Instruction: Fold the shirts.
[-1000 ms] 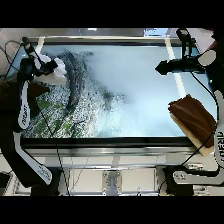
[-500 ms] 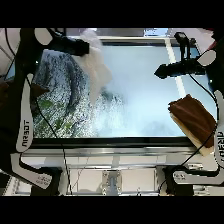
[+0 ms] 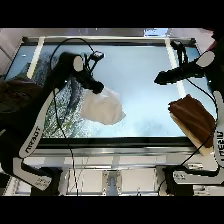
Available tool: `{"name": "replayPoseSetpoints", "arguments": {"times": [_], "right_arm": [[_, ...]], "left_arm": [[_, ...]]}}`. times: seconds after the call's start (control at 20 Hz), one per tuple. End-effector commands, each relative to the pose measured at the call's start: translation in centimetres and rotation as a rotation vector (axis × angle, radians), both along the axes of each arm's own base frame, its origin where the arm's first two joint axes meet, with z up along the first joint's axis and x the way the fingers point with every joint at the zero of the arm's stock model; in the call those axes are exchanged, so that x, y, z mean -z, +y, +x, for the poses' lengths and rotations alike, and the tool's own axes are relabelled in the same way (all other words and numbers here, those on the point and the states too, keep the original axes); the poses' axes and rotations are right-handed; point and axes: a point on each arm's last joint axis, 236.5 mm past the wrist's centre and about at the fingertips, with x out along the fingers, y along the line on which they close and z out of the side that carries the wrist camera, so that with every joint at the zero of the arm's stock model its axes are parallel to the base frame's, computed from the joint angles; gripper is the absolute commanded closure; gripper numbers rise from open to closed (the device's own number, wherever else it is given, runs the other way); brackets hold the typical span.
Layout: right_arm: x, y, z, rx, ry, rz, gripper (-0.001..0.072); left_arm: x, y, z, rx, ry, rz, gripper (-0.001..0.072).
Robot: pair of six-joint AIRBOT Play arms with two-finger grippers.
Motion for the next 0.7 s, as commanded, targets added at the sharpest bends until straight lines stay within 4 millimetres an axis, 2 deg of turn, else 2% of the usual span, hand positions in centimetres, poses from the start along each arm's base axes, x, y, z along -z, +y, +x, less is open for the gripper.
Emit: {"name": "replayPoseSetpoints", "arguments": {"times": [0.0,0.15,0.25,0.35,0.5,0.65], "right_arm": [[1.2,4.7,-0.6,-0.017,0.057,0.195,0.0304],[7.2,9.1,-3.7,-0.101,0.212,0.202,0.0303],[11.1,11.9,-5.2,-0.140,0.286,0.190,0.0302],[14.0,14.4,-5.7,-0.163,0.311,0.178,0.0255],[16.1,18.0,-6.4,-0.179,0.348,0.217,0.0255],[17.6,19.3,-6.9,-0.192,0.360,0.206,0.0256]], "left_arm": [[2.1,0.4,1.5,-0.029,-0.048,0.029,0.0004],[1.4,-0.6,3.0,-0.055,-0.109,-0.022,0.0006],[2.1,-0.5,2.8,-0.053,-0.085,-0.011,0.0006],[3.2,-0.2,2.4,-0.047,-0.053,0.011,0.0006],[5.0,0.4,2.5,-0.040,-0.033,0.055,0.0006],[7.0,1.6,2.7,-0.034,-0.010,0.127,0.0007]]}}
